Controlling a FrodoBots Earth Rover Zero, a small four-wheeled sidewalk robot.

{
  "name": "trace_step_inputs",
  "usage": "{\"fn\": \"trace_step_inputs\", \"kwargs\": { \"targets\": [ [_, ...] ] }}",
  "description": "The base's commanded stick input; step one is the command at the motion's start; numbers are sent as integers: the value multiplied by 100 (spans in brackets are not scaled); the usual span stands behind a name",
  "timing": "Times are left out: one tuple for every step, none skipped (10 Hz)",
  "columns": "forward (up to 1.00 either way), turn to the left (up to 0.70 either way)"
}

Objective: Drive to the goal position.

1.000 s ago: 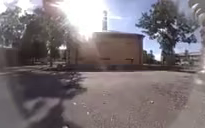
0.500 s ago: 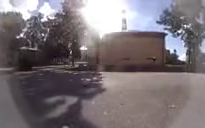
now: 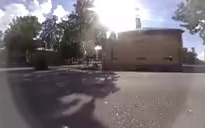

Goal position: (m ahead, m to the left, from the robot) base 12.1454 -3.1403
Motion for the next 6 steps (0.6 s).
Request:
{"fn": "trace_step_inputs", "kwargs": {
  "targets": [
    [7, 0],
    [30, 0],
    [100, 0],
    [100, 0],
    [100, 0],
    [100, 0]
  ]
}}
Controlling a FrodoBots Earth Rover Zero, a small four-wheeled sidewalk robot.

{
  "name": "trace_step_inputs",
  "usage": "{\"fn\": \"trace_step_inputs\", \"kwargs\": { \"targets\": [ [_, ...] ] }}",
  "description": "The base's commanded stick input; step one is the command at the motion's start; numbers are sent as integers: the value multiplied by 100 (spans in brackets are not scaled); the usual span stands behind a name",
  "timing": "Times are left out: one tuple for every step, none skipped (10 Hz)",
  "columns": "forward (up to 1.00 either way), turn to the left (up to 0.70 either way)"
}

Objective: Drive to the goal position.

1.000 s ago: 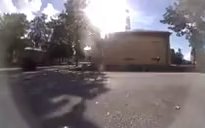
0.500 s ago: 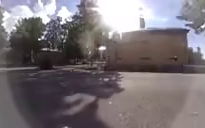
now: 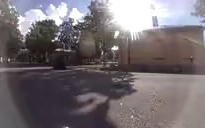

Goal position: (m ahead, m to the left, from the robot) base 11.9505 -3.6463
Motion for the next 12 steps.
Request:
{"fn": "trace_step_inputs", "kwargs": {
  "targets": [
    [100, 0],
    [100, 0],
    [100, 0],
    [100, 0],
    [100, 0],
    [100, 8],
    [100, 24],
    [100, 34],
    [100, 40],
    [100, 40],
    [100, 27],
    [100, 0]
  ]
}}
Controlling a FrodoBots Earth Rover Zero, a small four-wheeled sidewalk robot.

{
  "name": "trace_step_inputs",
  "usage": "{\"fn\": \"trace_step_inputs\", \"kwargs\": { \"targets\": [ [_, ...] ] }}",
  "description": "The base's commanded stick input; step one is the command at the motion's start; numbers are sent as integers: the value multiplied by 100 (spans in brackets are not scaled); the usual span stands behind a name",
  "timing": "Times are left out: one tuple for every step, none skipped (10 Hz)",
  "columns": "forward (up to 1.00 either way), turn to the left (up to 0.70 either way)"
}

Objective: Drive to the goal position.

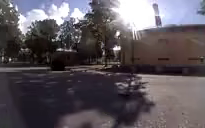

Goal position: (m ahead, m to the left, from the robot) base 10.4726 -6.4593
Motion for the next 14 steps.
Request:
{"fn": "trace_step_inputs", "kwargs": {
  "targets": [
    [100, 0],
    [100, 0],
    [100, 0],
    [100, 0],
    [100, 20],
    [100, 34],
    [100, 40],
    [100, 1],
    [100, 0],
    [100, 0],
    [100, 0],
    [100, 0],
    [100, 0],
    [100, 0]
  ]
}}
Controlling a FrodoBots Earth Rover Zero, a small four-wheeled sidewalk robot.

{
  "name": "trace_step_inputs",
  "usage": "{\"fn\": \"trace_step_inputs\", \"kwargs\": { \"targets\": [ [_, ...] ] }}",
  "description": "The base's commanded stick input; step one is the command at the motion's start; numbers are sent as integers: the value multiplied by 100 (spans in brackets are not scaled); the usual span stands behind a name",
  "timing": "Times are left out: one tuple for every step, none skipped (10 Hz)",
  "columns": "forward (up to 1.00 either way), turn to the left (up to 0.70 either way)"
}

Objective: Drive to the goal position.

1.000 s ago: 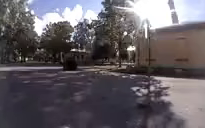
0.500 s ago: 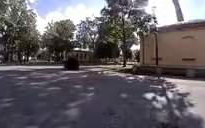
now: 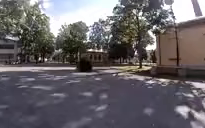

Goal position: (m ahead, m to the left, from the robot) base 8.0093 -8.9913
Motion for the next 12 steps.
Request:
{"fn": "trace_step_inputs", "kwargs": {
  "targets": [
    [100, 13],
    [100, 37],
    [100, 0],
    [100, 0],
    [100, 0],
    [100, 0],
    [100, 0],
    [100, 0],
    [100, 0],
    [100, 0],
    [100, 0],
    [100, 0]
  ]
}}
